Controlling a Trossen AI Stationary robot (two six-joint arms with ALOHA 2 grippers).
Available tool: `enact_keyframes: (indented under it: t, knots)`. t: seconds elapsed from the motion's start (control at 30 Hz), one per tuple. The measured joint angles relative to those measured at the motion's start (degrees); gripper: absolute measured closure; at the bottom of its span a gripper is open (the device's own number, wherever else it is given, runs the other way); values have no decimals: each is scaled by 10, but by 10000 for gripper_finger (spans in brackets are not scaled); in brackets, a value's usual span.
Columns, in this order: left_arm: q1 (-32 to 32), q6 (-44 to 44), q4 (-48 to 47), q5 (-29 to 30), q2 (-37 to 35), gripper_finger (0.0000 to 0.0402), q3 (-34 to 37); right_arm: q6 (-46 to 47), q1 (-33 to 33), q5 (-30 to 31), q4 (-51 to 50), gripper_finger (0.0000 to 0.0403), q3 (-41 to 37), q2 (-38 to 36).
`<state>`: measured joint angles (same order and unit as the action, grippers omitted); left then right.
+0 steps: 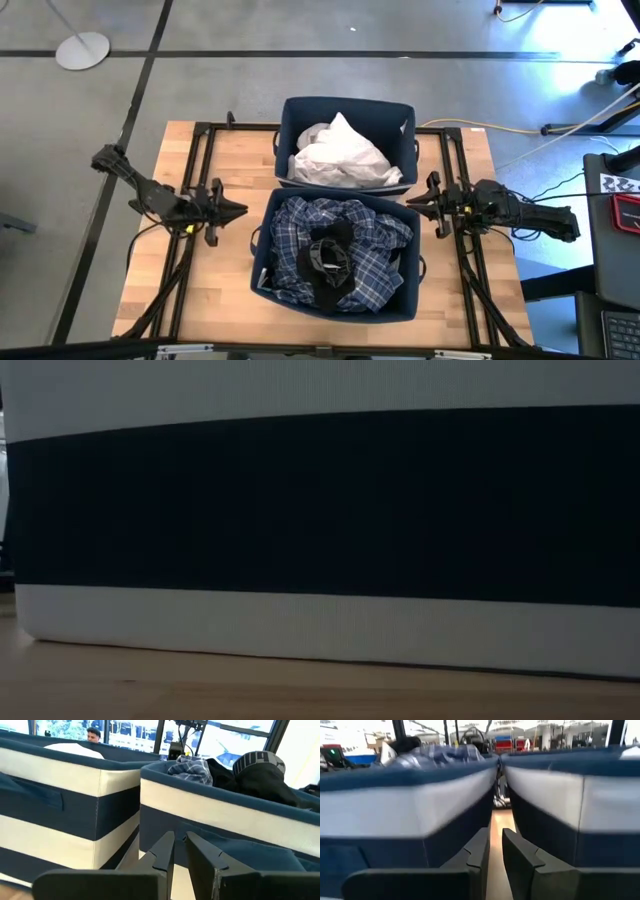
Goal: Sort clothes
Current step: Return to Home Position
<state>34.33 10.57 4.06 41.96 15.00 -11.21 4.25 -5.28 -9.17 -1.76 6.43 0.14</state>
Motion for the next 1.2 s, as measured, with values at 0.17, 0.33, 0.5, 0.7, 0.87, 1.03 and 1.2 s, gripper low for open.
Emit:
enact_keyframes:
  t: [0.17,0.33,0.5,0.7,0.87,1.03,1.2]
  knots:
    - [-1,-2,-1,1,-8,362,1,6,0,0,-4,347,-15,0]
    - [-9,6,1,1,-7,362,11,14,0,6,28,347,-45,-1]
    - [-14,23,30,-1,-7,362,51,18,0,15,43,347,-57,6]
    - [-14,14,80,-13,-7,361,93,6,0,23,43,347,-58,7]
    - [-15,14,86,-13,-8,361,107,17,0,45,37,347,-58,7]
    - [-18,-23,86,-7,-11,361,107,18,0,45,36,347,-59,7]
    - [-57,-54,86,13,-18,361,107,18,0,45,36,347,-59,7]
